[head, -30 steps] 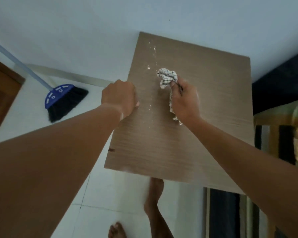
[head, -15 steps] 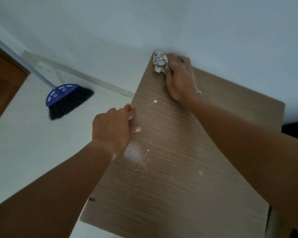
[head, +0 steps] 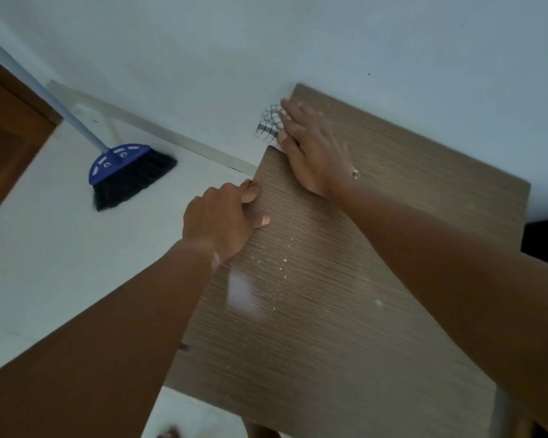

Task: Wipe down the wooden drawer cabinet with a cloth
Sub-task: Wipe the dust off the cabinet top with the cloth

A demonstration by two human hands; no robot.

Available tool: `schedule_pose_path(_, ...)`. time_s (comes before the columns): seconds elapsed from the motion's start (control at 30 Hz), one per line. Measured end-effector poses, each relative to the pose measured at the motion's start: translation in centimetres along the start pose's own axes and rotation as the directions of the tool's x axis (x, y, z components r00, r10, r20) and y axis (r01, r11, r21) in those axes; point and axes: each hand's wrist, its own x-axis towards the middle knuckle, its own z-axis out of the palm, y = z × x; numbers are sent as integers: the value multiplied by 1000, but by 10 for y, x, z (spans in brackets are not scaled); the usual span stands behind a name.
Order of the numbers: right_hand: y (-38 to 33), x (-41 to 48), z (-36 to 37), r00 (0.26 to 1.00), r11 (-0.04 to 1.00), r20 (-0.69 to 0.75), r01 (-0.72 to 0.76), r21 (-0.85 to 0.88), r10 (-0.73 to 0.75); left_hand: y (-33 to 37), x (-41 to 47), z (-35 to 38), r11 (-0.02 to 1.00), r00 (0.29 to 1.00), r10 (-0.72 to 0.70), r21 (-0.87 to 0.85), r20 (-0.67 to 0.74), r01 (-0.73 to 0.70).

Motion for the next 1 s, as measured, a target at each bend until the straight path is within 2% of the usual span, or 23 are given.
schedule_pose_path(0.1,-20,-52,11,999,999,39,38,-12,-38,-22,-25,12,969,995,-47,-244,-84,25)
schedule_pose_path(0.2,-47,-111,22,997,999,66,39,-12,-38,-54,-71,27,898,989,-102,-437,-108,45)
schedule_pose_path(0.4,-126,-227,51,993,999,107,40,0,-40,-118,-155,34,871,991,-119,-485,-58,76)
schedule_pose_path(0.57,-169,-284,76,997,998,56,56,6,-56,-138,-186,39,811,994,-107,-576,31,105)
schedule_pose_path(0.73,-178,-322,91,990,989,-38,139,48,-137,-149,-194,40,795,995,-65,-598,80,101)
schedule_pose_path(0.9,-163,-366,88,959,965,-111,264,-2,-262,-158,-202,46,768,995,-61,-632,85,101)
schedule_pose_path(1.0,-166,-384,83,973,980,-159,184,75,-170,-165,-209,53,714,993,-72,-691,95,118)
